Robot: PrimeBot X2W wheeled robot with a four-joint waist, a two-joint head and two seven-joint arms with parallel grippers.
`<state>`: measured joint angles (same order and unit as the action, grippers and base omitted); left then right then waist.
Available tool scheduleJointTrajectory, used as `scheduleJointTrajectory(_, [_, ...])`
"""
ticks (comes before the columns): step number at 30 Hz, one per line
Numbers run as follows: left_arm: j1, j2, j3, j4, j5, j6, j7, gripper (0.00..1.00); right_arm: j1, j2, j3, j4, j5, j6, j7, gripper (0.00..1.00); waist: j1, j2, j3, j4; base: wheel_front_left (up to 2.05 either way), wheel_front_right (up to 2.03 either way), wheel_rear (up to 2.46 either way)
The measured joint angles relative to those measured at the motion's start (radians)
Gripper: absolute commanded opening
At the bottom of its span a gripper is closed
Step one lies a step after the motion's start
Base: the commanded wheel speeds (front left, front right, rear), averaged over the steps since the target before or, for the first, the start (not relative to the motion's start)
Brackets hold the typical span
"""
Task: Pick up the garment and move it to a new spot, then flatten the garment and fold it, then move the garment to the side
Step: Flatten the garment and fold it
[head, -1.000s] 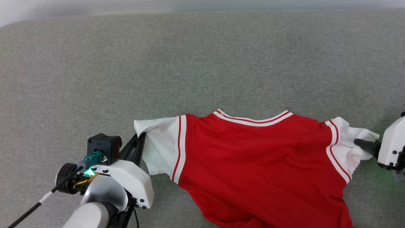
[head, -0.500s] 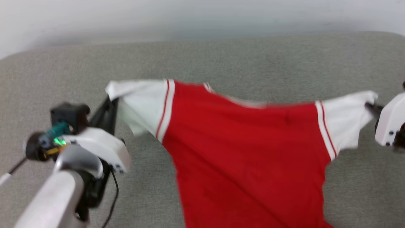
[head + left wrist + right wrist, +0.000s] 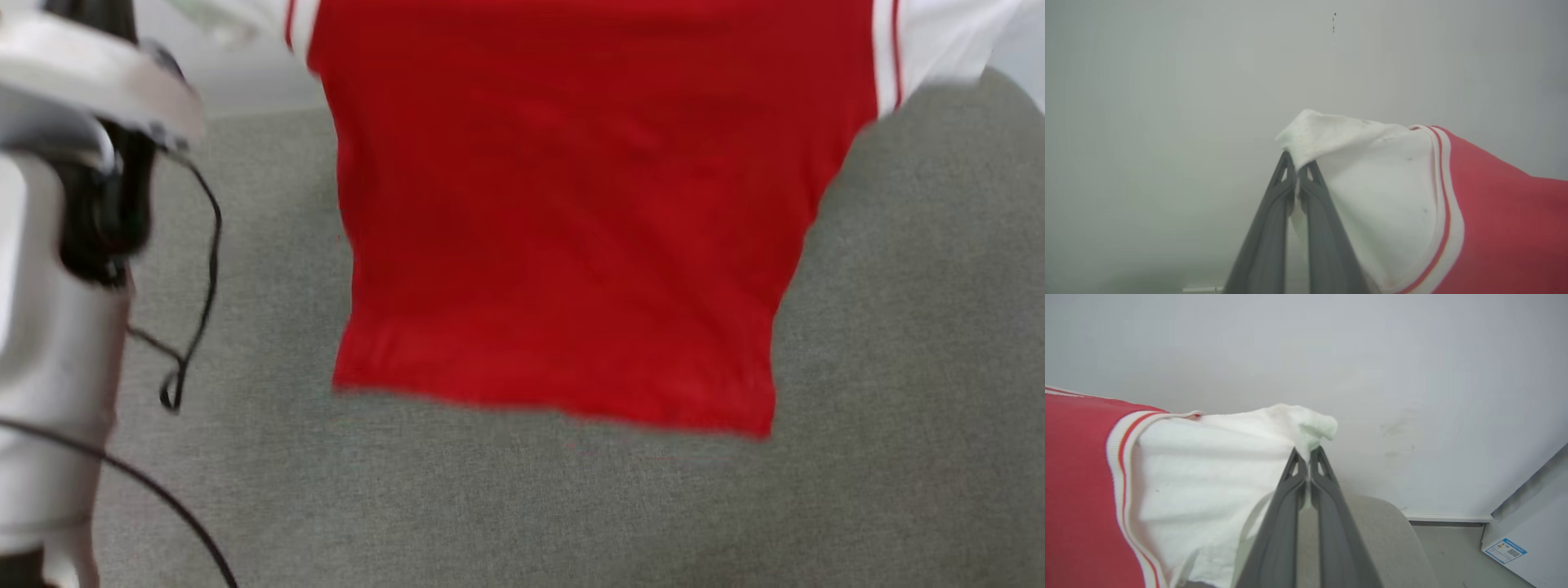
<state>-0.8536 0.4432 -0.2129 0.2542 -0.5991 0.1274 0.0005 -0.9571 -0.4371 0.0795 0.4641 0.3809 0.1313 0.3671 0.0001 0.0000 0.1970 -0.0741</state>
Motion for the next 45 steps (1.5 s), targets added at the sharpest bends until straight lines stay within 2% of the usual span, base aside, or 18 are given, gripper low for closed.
scheduleJointTrajectory(9, [-0.418, 0.006, -0.005, 0.218, 0.057, -0.065, -0.093, 0.00, -0.348, -0.014, -0.006, 0.059, -0.043, 0.000, -0.117, 0.00, 0.0000, 0.0000, 0.140, -0.006, 0.00, 0.00, 0.00])
scheduleJointTrajectory(14, [-0.584, 0.018, -0.004, 0.275, 0.070, -0.077, -0.104, 0.00, -0.499, -0.016, 0.001, 0.079, -0.046, 0.000, -0.155, 0.00, 0.0001, 0.0000, 0.229, -0.010, 0.00, 0.00, 0.00])
scheduleJointTrajectory(17, [-0.646, 0.022, -0.010, 0.305, 0.081, -0.084, -0.115, 0.00, -0.554, -0.015, 0.009, 0.097, -0.046, 0.000, -0.182, 0.00, 0.0001, 0.0000, 0.287, -0.013, 0.00, 0.00, 0.00])
scheduleJointTrajectory(18, [-0.677, 0.020, -0.021, 0.340, 0.090, -0.093, -0.127, 0.00, -0.586, -0.006, 0.034, 0.123, -0.046, 0.000, -0.200, 0.00, 0.0001, 0.0000, 0.343, -0.014, 0.00, 0.00, 0.00])
scheduleJointTrajectory(25, [-0.686, -0.004, -0.034, 0.450, 0.083, -0.125, -0.174, 0.00, -0.603, 0.025, 0.130, 0.194, -0.007, 0.000, -0.247, 0.00, 0.0001, 0.0000, 0.451, -0.010, 0.00, 0.00, 0.00])
scheduleJointTrajectory(30, [-0.604, -0.027, -0.032, 0.520, 0.054, -0.159, -0.217, 0.00, -0.553, 0.040, 0.226, 0.229, 0.058, 0.000, -0.266, 0.00, 0.0002, 0.0000, 0.474, 0.000, 0.00, 0.00, 0.00])
scheduleJointTrajectory(37, [-0.369, -0.045, -0.009, 0.542, 0.015, -0.205, -0.257, 0.00, -0.316, 0.030, 0.357, 0.189, 0.185, 0.000, -0.293, 0.00, 0.0001, 0.0000, 0.410, 0.003, 0.00, 0.00, 0.00])
scheduleJointTrajectory(41, [-0.198, -0.053, 0.034, 0.454, 0.014, -0.212, -0.261, 0.00, -0.154, 0.004, 0.388, 0.133, 0.241, 0.000, -0.332, 0.00, 0.0000, 0.0000, 0.362, 0.008, 0.00, 0.00, 0.00])
scheduleJointTrajectory(45, [0.040, -0.090, 0.105, 0.307, 0.035, -0.189, -0.261, 0.00, 0.024, -0.021, 0.399, 0.090, 0.270, 0.000, -0.371, 0.00, 0.0000, 0.0000, 0.303, 0.012, 0.00, 0.00, 0.00])
